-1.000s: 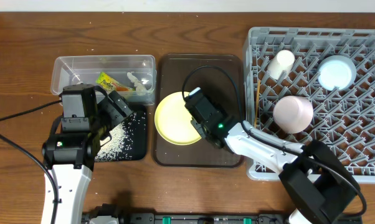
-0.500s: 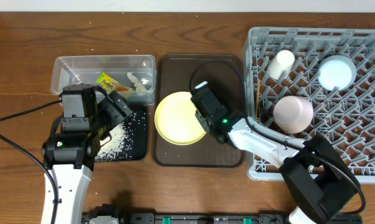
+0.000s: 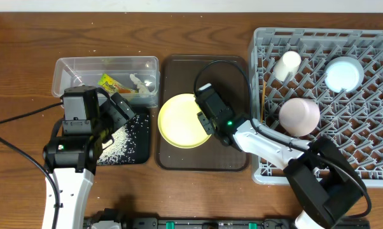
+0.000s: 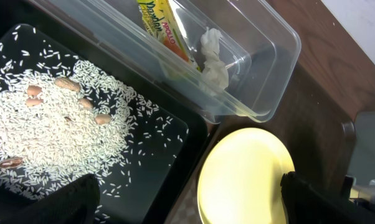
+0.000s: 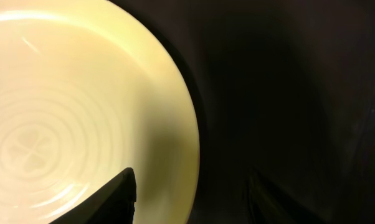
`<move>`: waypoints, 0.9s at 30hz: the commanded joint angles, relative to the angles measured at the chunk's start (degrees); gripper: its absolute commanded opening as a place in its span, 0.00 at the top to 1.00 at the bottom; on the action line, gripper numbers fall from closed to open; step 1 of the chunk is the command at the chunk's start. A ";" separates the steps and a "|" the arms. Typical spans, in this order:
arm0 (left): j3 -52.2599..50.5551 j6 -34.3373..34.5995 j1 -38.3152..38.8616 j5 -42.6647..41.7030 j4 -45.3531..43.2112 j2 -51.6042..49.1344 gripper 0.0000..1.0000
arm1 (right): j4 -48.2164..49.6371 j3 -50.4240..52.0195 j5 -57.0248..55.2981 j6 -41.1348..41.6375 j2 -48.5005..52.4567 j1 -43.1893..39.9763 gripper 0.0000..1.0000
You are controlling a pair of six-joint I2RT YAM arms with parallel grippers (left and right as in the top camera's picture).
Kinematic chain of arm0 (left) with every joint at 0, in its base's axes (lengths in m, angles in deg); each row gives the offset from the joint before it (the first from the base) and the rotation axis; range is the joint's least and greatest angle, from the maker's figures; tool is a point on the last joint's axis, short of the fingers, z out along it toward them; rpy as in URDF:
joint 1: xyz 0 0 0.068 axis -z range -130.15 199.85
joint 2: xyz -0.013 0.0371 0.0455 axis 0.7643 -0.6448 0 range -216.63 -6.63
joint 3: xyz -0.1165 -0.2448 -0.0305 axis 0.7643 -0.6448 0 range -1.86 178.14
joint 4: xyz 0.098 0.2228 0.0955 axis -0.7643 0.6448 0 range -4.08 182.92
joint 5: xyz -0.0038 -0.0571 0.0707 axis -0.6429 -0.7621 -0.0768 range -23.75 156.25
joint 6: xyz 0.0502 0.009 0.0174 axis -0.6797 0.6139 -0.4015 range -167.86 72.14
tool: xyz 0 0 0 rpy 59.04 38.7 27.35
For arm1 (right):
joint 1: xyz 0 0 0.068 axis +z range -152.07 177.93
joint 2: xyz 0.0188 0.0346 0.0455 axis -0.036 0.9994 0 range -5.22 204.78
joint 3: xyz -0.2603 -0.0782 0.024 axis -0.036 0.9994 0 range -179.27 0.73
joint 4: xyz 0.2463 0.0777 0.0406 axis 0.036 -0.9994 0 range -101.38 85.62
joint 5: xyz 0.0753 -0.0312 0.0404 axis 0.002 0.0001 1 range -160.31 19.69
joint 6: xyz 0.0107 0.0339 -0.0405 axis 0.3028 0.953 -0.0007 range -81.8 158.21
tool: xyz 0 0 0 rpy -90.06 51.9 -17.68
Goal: Sort waste into correct bins and load items into the dishwasher rack
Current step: 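Hold the yellow plate edge with the right gripper, lifting it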
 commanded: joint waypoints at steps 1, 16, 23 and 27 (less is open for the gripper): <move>0.79 0.07 -0.24 0.52 0.00 -0.20 0.05 | 0.17 0.37 0.26 0.87 0.52 -0.31 0.47; 0.79 0.07 -0.24 0.52 -0.02 -0.20 0.05 | 0.31 0.57 0.26 0.90 0.76 -0.31 0.50; 0.79 0.07 -0.24 0.52 0.00 -0.20 0.05 | 0.22 0.68 0.26 1.88 0.76 -0.31 0.53; 0.79 0.07 -0.24 0.52 0.00 -0.20 0.05 | 0.24 0.74 0.26 2.21 0.76 -0.28 0.53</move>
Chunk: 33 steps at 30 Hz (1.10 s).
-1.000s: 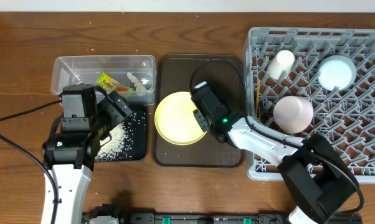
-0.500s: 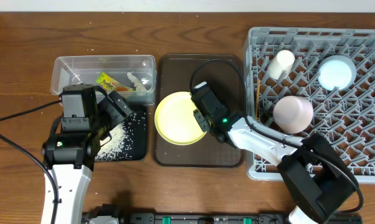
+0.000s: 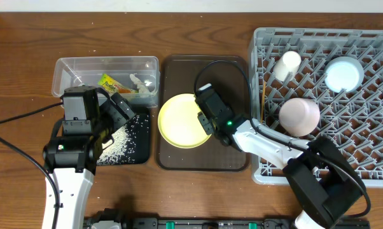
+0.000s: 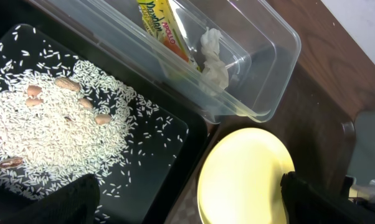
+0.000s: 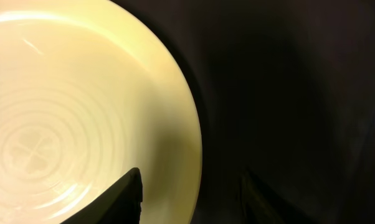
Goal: Sort waste into correct bins and load items into the dishwasher rack
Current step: 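Hold the yellow plate edge with the right gripper, lifting it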
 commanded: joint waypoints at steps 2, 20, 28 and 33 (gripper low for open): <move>0.79 0.07 -0.24 0.50 0.00 -0.20 0.05 | 0.11 0.81 0.00 1.46 0.55 -0.31 0.53; 0.79 0.07 -0.24 0.50 -0.02 -0.20 0.04 | 4.31 3.41 0.00 1.88 0.74 -0.31 0.53; 0.79 0.07 -0.24 0.50 -0.02 -0.20 0.05 | 6.82 3.41 0.09 2.14 5.03 -0.28 0.52; 0.79 0.07 -0.24 0.50 -0.02 -0.20 0.05 | 7.91 3.41 0.90 2.27 7.30 -0.26 0.52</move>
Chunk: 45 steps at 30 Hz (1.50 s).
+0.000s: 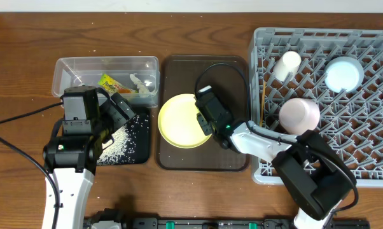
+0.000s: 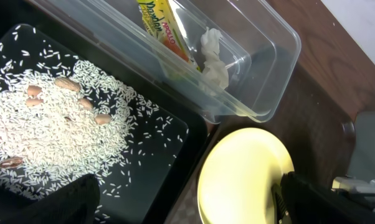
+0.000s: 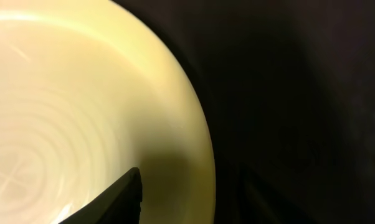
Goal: Sort waste into correct bins and load items into the dishwasher rack
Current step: 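Hold the yellow plate edge with the right gripper, lifting it, then lift the yellow plate with the right gripper and carry it over the rack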
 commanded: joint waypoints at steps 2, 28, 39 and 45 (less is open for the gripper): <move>0.79 0.07 -0.24 0.50 -0.02 -0.20 0.05 | -1.11 0.72 0.92 0.79 3.19 -0.24 0.54; 0.79 0.07 -0.24 0.50 -0.02 -0.20 0.05 | -8.63 0.72 0.15 0.74 -9.25 -0.26 0.99; 0.79 0.07 -0.24 0.50 0.00 -0.20 0.05 | -23.47 0.72 -14.03 0.09 -30.40 -0.24 0.99; 0.79 0.07 -0.24 0.50 0.00 -0.20 0.05 | -28.79 0.72 -26.95 0.07 -40.98 -0.26 0.99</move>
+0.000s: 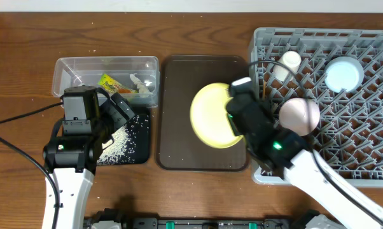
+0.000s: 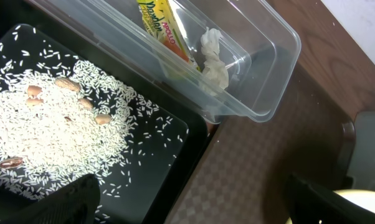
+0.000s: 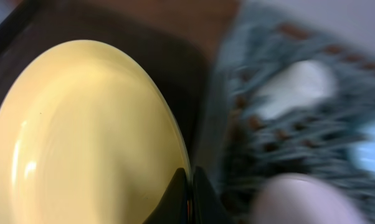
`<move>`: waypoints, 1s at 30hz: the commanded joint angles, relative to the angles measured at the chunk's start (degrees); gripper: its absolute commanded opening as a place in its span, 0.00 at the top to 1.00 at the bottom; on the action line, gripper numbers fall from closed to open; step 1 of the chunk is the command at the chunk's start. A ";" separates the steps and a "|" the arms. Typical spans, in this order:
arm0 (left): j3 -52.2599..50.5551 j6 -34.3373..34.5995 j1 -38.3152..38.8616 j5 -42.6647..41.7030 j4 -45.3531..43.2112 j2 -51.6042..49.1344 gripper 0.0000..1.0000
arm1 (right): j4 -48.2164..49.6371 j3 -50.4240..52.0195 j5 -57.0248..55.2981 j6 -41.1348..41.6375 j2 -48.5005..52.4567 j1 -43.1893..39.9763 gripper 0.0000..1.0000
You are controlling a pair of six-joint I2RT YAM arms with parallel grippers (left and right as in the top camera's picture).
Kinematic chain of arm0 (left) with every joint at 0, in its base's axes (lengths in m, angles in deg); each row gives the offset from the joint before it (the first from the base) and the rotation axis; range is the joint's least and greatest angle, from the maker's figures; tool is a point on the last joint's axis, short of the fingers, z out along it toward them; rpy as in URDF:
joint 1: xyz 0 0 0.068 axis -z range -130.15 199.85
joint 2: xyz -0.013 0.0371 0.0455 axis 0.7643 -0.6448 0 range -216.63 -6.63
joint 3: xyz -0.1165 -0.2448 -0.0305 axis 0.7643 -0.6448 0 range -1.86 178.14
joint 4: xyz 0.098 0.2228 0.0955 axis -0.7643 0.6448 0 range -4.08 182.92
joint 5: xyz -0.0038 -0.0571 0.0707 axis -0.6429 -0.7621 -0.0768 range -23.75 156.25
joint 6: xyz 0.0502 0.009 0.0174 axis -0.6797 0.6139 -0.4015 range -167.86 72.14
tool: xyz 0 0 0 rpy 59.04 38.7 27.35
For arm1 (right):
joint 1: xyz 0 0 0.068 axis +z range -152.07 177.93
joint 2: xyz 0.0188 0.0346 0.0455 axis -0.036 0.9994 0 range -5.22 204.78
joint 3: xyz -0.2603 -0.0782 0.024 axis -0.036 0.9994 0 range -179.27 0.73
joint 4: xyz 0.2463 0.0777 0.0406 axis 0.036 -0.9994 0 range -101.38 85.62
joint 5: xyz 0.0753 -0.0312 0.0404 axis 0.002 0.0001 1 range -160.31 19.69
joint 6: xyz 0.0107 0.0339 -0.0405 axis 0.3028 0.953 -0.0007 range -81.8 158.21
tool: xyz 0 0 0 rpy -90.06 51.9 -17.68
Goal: Sort waste into correct bins and load items into the dishwasher rack
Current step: 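Lift the yellow plate with the right gripper and carry it over the rack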
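Observation:
My right gripper is shut on the right rim of the yellow plate, holding it lifted and tilted over the right part of the brown tray, close to the grey dishwasher rack. In the right wrist view the plate fills the left side, its edge pinched between the fingers, with the blurred rack behind. My left gripper hangs open over the black tray of rice and peanuts, beside the clear bin holding a wrapper and a crumpled tissue.
The rack holds a white bottle, a pale blue bowl, a pink cup and a thin stick. The clear bin sits at the back left, the black tray in front of it.
My right gripper has shut on the plate's rim and lifted it off the tray's left side. Plate and gripper are now further right, tilted, near the rack. The left arm is unchanged.
The yellow plate lay flat on the left of the brown tray with my right gripper open at its right rim through all three earlier moments, creeping closer over the edge. Now the gripper holds the plate raised and shifted toward the rack. The left arm stayed still.

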 commanded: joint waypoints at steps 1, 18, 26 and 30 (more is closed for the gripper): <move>0.79 0.07 -0.24 0.50 0.00 -0.20 0.05 | -1.33 0.35 -13.35 -0.52 -5.79 -0.17 0.99; 0.79 0.07 -0.24 0.50 -0.02 -0.20 0.05 | -8.02 0.35 -38.99 -1.14 -10.71 -0.35 0.99; 0.79 0.07 -0.24 0.50 0.00 -0.20 0.04 | -7.78 0.35 -41.48 -0.22 -8.24 -2.95 0.99; 0.79 0.07 -0.24 0.50 -0.02 -0.20 0.05 | -7.74 0.35 -41.51 -0.22 -5.70 -5.07 0.99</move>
